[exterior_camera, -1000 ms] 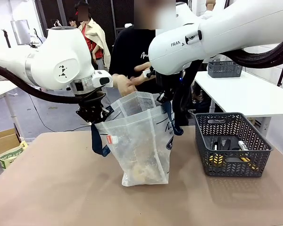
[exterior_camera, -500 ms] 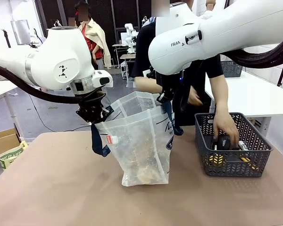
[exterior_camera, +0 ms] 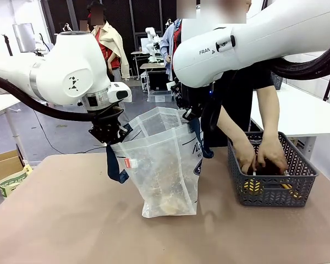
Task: Transfer purchased items from the store into the shopping bag.
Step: Move the Reusable shopping bag to the right side of the table.
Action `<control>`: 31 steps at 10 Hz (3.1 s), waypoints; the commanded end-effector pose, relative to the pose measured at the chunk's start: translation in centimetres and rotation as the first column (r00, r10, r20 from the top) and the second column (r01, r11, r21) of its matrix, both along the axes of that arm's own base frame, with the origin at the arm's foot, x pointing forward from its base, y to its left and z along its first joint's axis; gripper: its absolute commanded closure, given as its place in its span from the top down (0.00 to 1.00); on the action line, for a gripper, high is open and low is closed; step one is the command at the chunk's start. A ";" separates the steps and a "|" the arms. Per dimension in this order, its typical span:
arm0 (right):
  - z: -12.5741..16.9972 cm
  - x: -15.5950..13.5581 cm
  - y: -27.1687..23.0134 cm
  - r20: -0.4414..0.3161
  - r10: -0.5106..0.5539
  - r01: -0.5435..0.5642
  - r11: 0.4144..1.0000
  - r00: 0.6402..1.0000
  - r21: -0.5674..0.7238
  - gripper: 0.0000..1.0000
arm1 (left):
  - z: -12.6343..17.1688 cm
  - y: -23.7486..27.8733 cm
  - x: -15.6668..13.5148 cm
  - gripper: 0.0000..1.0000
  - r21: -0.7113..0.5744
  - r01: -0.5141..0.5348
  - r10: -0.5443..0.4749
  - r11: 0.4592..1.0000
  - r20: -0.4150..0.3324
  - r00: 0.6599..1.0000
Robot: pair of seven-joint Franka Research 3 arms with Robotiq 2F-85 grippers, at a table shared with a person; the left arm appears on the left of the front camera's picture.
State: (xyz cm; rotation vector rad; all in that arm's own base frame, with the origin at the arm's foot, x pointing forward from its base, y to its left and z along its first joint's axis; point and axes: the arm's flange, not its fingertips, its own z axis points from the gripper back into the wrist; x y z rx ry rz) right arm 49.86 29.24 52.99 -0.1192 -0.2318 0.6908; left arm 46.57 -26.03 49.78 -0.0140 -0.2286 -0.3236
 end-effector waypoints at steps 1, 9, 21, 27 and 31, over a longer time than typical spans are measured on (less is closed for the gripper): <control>0.0 0.0 0.0 0.000 0.017 -0.017 1.000 1.000 -0.014 0.00 | 0.0 0.1 0.2 0.00 0.029 0.020 -0.020 0.999 0.008 1.000; 0.0 -0.1 0.0 -0.002 0.002 -0.002 1.000 1.000 -0.002 0.00 | -0.2 0.0 0.0 0.00 0.015 0.013 -0.013 1.000 0.002 1.000; 0.0 -0.1 0.0 -0.002 0.002 -0.002 1.000 1.000 -0.002 0.00 | -0.2 0.0 0.0 0.00 0.015 0.013 -0.013 1.000 0.002 1.000; 0.0 -0.1 0.0 -0.002 0.002 -0.002 1.000 1.000 -0.002 0.00 | -0.2 0.0 0.0 0.00 0.015 0.013 -0.013 1.000 0.002 1.000; 0.0 -0.1 0.0 -0.002 0.002 -0.002 1.000 1.000 -0.002 0.00 | -0.2 0.0 0.0 0.00 0.015 0.013 -0.013 1.000 0.002 1.000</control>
